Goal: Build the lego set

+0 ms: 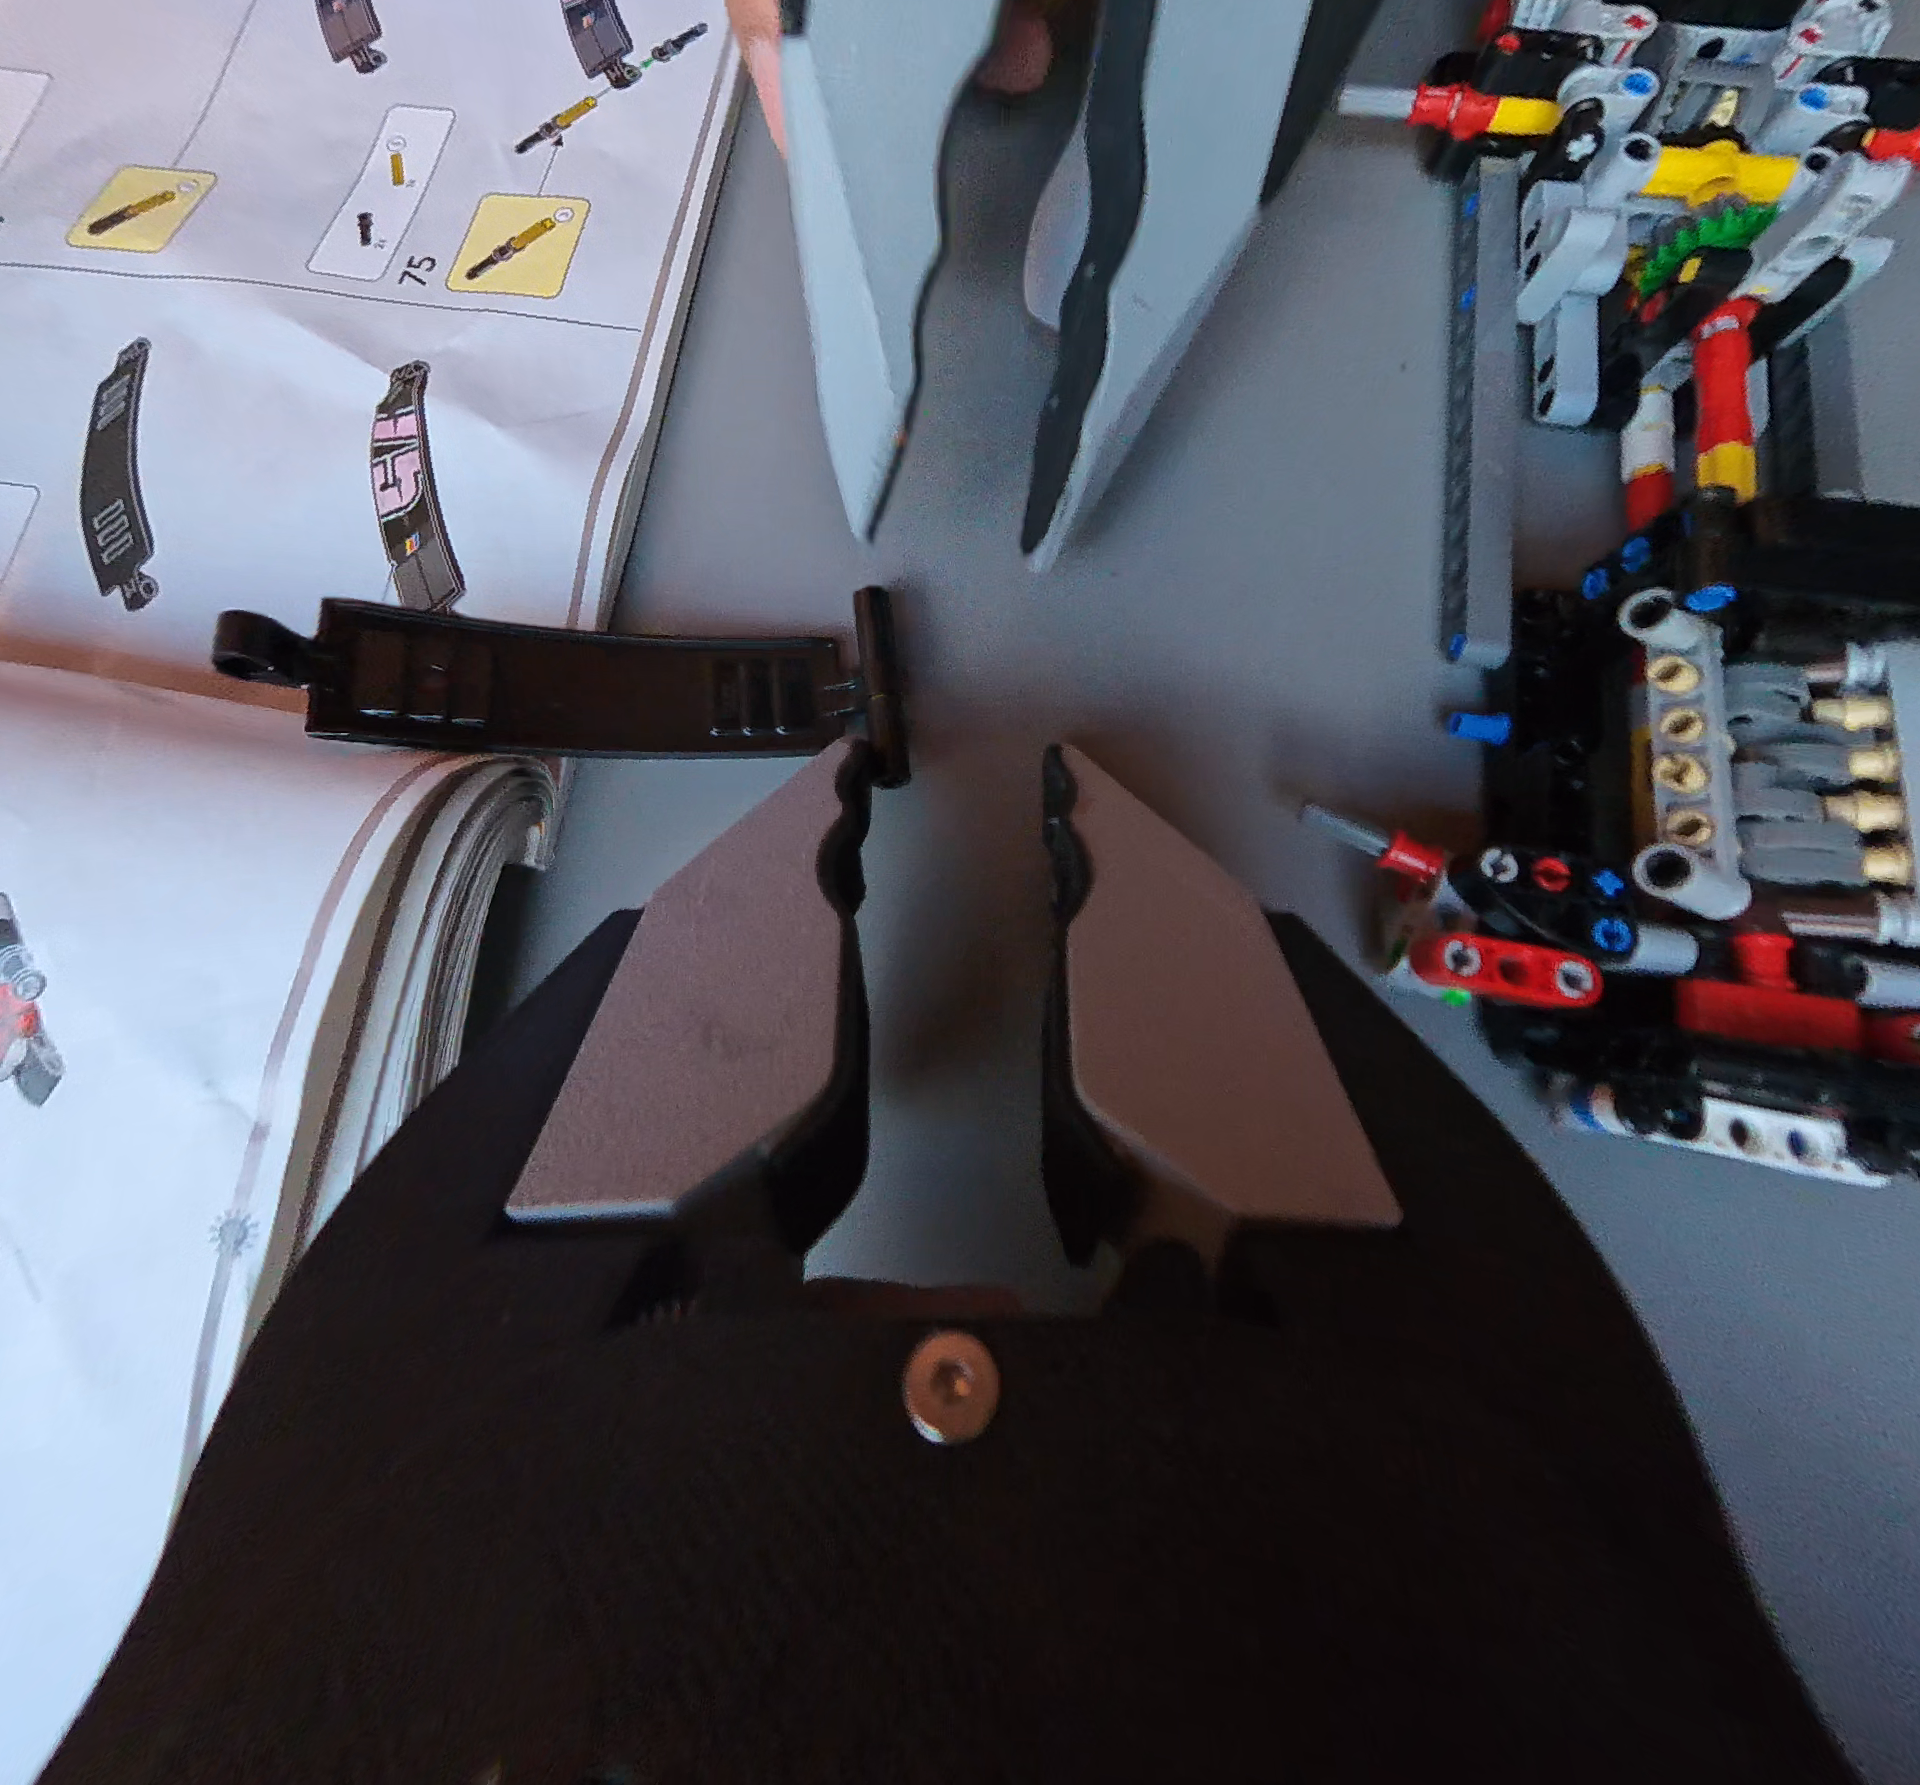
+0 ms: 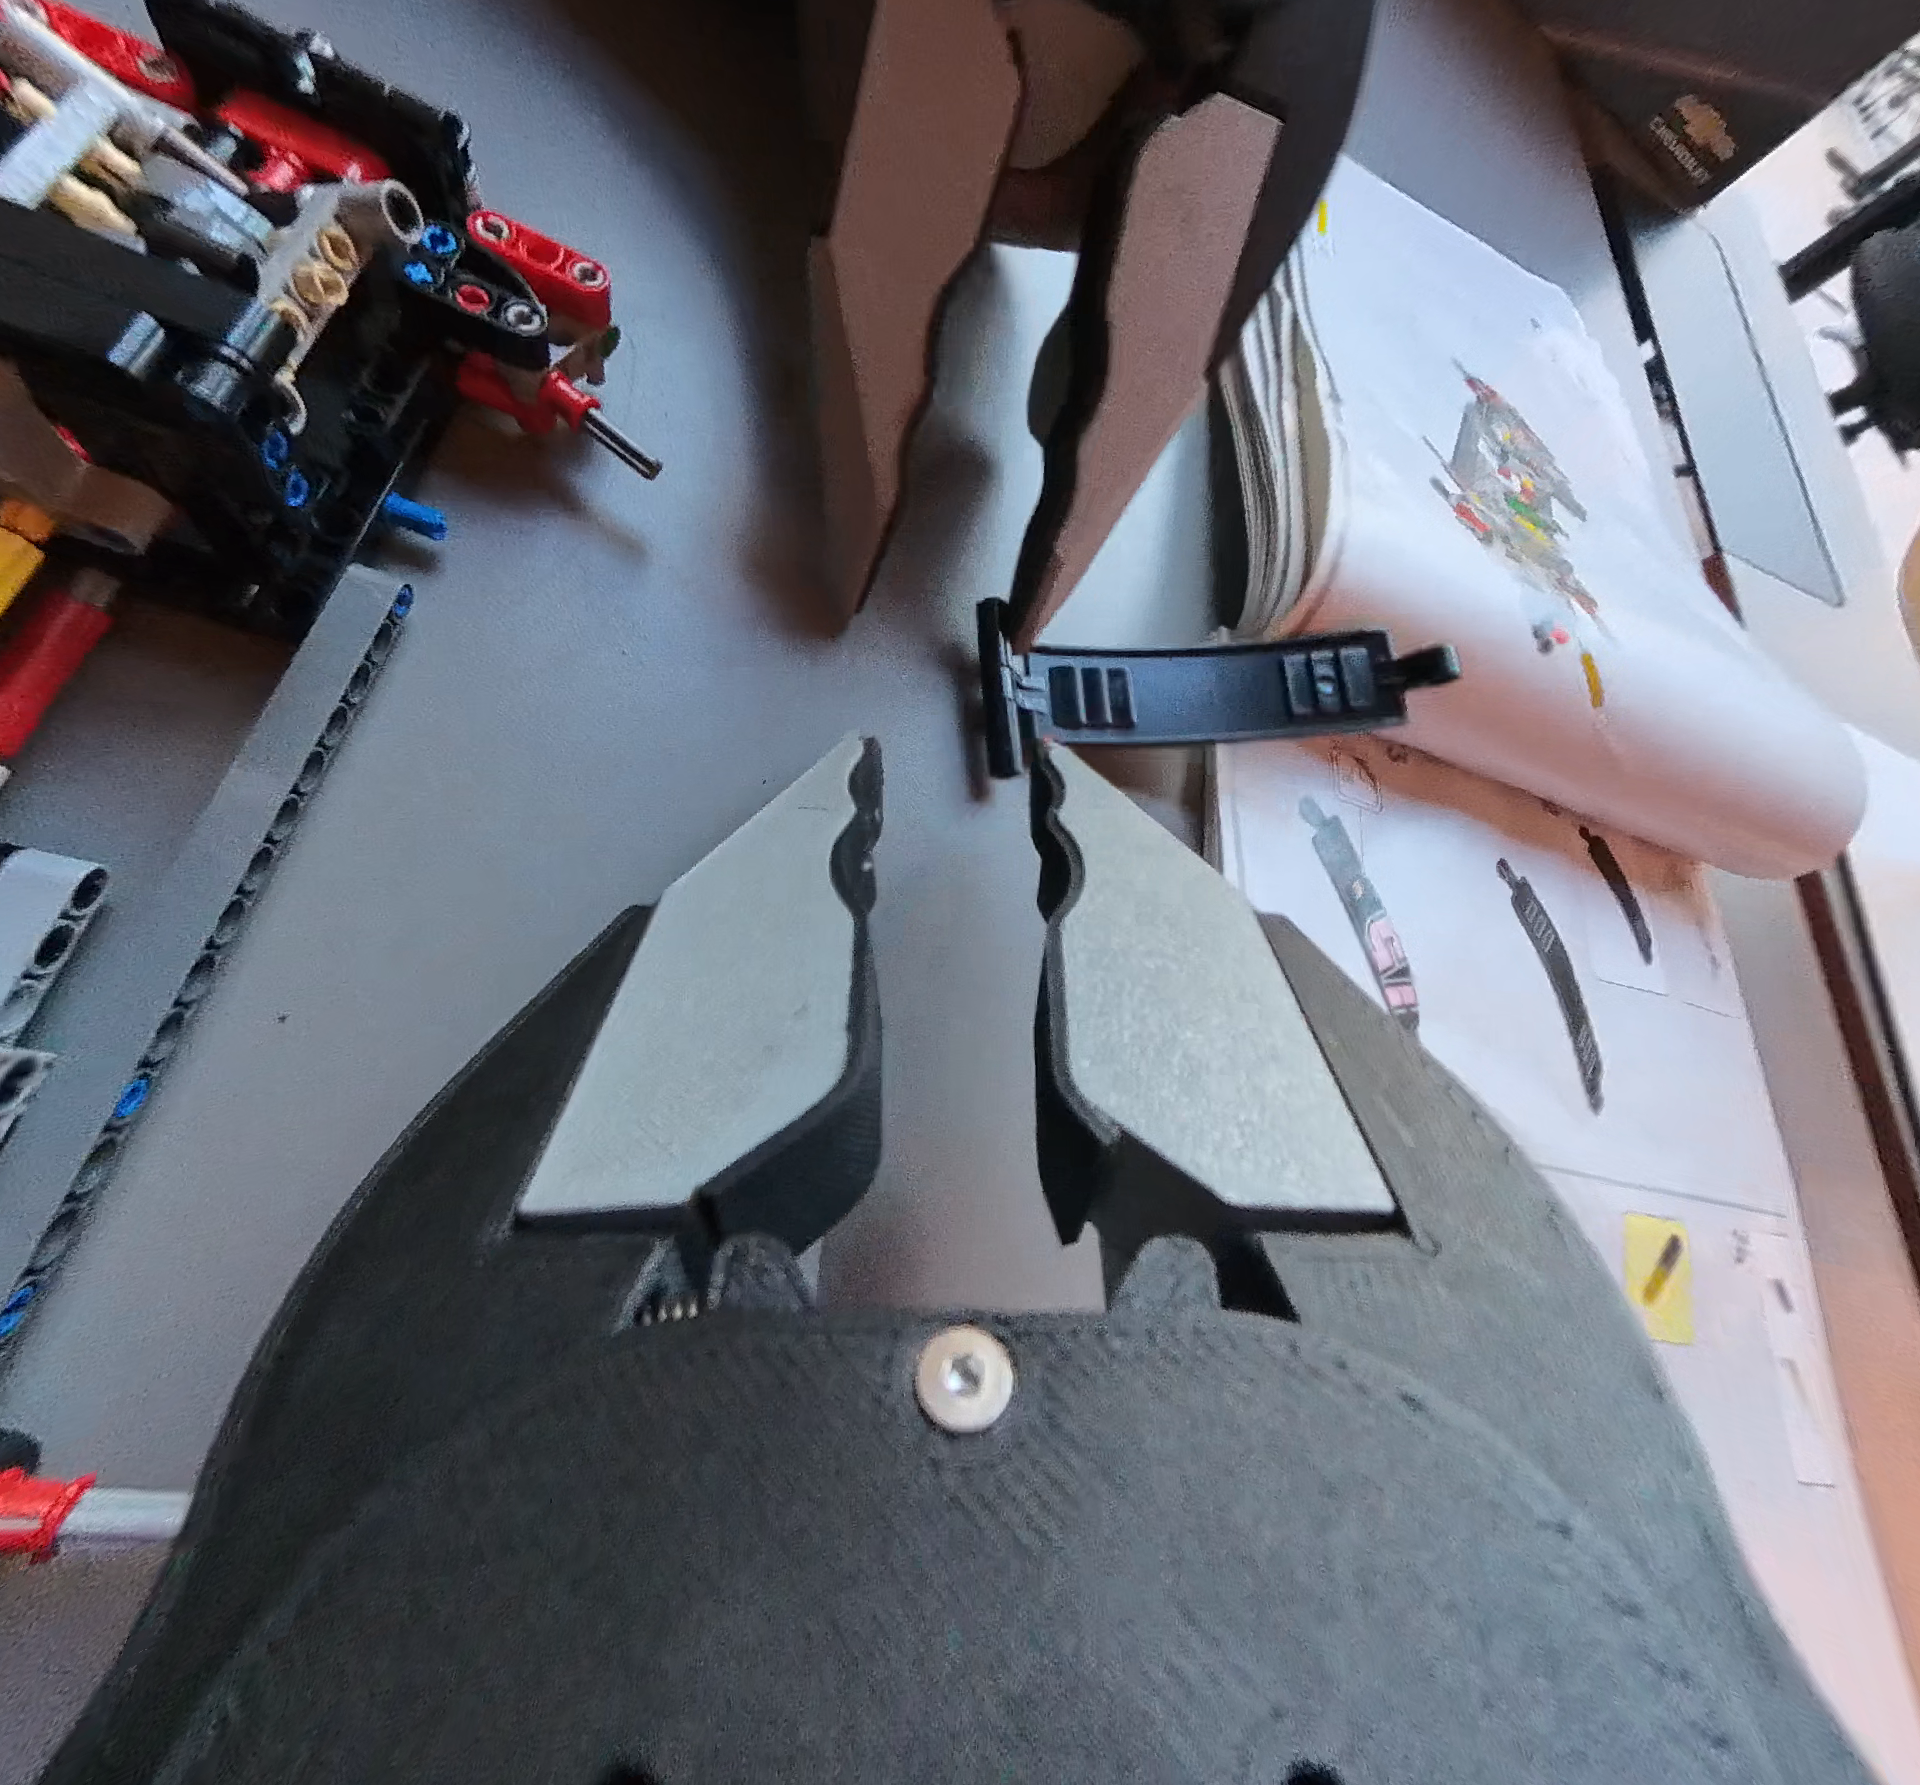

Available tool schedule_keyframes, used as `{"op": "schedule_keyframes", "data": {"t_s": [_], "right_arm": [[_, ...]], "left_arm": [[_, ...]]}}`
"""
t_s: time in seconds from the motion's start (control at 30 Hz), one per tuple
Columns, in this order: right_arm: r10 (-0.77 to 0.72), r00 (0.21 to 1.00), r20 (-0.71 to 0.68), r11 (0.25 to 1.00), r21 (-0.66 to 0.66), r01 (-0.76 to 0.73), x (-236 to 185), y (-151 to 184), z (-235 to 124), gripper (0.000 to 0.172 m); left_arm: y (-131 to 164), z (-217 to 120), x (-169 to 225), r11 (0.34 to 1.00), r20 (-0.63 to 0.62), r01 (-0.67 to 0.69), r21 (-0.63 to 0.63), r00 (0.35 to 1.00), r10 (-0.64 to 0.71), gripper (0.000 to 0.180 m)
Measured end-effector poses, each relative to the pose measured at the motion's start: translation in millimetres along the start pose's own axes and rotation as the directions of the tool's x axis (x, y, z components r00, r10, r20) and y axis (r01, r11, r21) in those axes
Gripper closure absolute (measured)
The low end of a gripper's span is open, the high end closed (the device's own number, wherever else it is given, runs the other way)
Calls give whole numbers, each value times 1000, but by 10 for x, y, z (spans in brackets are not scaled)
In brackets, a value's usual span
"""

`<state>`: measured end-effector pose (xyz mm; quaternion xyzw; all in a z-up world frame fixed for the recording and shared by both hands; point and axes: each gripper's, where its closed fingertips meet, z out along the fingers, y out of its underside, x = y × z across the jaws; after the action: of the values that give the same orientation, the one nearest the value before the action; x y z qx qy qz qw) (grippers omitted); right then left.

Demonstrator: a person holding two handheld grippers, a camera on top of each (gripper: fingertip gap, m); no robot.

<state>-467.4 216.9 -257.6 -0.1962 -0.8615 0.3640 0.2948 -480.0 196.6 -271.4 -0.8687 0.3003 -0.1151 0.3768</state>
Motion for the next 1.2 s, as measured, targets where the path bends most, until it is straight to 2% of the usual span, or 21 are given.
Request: {"op": "schedule_keyframes", "data": {"t_s": [0.2,0.4,0.47,0.57,0.7,0.83,0.93,1.07,1.2], "right_arm": [[96,995,26,995,10,-96,72,56,-66,151],[45,998,49,996,-74,-42,-20,142,27,155],[38,997,63,996,-85,-32,-60,137,51,161],[39,996,75,996,-84,-33,-102,101,76,162],[66,995,78,995,-84,-60,-85,104,67,165],[114,987,116,991,-79,-106,-86,109,49,171],[143,984,106,987,-87,-134,-47,129,52,157],[153,986,63,985,-86,-147,21,135,59,151],[127,991,-36,987,-92,-129,139,151,69,141]], "left_arm": [[22,-47,35,999,12,-36,7,999,36,155],[-24,-42,75,997,20,-72,18,997,72,159],[-48,-48,108,997,1,-67,33,998,67,160],[-87,-28,134,998,-19,-37,49,999,38,159],[-58,21,151,1000,-23,-15,13,1000,15,158],[-130,-41,161,998,-26,-19,55,999,20,154],[-172,-90,115,996,-11,-6,92,1000,7,156],[-15,14,-44,998,59,56,-1,997,-56,176],[-30,38,-121,993,99,120,-15,988,-118,176]]}}
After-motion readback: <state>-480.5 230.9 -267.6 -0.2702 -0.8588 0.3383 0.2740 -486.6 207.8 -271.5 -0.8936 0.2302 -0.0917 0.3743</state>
